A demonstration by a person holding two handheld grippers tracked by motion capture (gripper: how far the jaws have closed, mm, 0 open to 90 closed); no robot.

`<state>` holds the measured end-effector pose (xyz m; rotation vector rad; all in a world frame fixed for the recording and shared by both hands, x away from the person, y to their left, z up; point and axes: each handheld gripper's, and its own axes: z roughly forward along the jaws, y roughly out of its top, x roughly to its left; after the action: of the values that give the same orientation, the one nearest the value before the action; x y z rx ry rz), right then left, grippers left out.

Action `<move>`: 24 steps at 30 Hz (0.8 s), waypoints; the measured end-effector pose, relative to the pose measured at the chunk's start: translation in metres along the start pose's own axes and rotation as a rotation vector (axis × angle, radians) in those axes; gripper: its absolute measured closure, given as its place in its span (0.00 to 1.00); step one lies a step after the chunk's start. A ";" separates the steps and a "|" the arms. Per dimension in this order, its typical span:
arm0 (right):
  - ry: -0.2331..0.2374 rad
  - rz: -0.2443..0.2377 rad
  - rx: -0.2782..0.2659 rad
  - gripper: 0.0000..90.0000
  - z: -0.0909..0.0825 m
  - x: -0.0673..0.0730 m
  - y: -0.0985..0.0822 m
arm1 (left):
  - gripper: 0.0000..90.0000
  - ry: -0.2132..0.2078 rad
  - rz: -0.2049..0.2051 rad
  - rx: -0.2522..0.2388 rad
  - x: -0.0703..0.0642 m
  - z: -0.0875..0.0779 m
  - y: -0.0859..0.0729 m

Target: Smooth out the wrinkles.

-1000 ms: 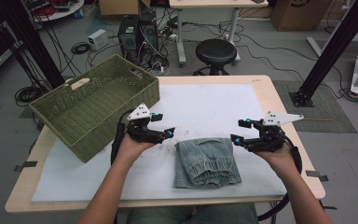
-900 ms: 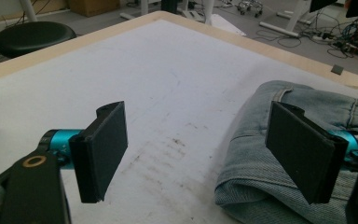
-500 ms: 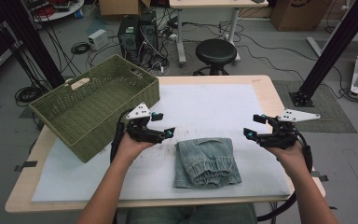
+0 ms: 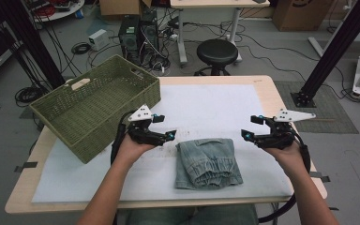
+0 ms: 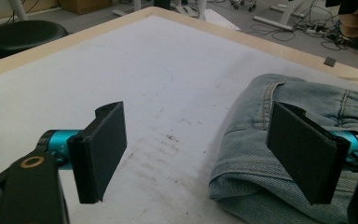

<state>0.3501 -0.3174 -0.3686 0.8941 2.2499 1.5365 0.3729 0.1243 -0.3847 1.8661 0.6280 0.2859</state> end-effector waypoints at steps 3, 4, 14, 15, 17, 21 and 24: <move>-0.001 0.008 -0.005 0.23 -0.002 0.001 0.000 | 0.22 -0.004 -0.002 -0.001 0.000 0.000 -0.001; -0.001 0.009 -0.007 0.23 -0.002 0.000 0.000 | 0.22 -0.005 -0.006 -0.001 0.000 0.000 -0.001; 0.008 0.022 0.040 0.23 0.011 0.003 -0.007 | 0.23 -0.028 -0.025 0.023 -0.005 0.013 -0.006; 0.014 0.019 0.054 0.24 0.015 0.004 -0.010 | 0.22 -0.031 -0.020 0.033 -0.007 0.016 -0.006; 0.021 0.009 0.086 0.24 0.022 0.007 -0.014 | 0.22 -0.046 -0.018 0.041 -0.014 0.024 -0.005; 0.053 -0.001 0.126 0.25 0.033 0.016 -0.021 | 0.22 -0.091 0.006 0.068 -0.030 0.041 -0.005; 0.065 -0.002 0.150 0.27 0.039 0.021 -0.026 | 0.22 -0.119 0.023 0.085 -0.040 0.052 -0.004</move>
<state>0.3463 -0.2824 -0.4058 0.8928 2.4377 1.4308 0.3638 0.0622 -0.4047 1.9576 0.5448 0.1637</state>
